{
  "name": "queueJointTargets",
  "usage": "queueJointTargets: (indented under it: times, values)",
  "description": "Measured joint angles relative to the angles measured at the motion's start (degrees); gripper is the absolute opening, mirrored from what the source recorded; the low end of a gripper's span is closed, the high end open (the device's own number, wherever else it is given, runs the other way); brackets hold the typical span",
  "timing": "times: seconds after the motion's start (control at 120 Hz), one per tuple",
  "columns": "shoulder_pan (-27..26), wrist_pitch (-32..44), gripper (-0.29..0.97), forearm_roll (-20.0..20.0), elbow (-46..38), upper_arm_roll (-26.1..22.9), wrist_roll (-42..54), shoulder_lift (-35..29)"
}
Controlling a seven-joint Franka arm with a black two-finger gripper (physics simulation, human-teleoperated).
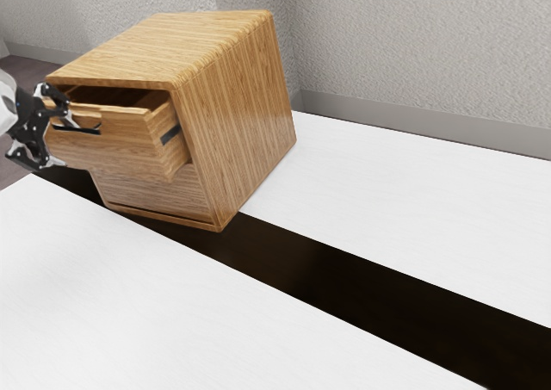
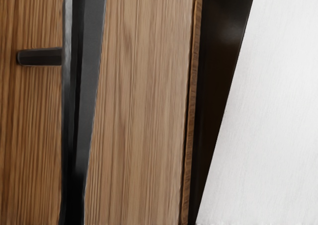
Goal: Pull the drawer handle with one arm to open the drawer
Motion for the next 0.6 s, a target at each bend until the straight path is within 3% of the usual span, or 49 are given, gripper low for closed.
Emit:
queueJointTargets:
  times: [0.175, 0.35, 0.6]
  values:
    - [3.8, -0.2, 0.53, -1.3, -2.4, -2.4, -0.2, 0.0]
    - [6.0, -0.2, 0.61, -2.0, -4.1, -3.5, -0.4, 0.1]
    - [10.5, 0.2, 0.39, -3.0, -6.8, -6.2, -0.5, 0.0]
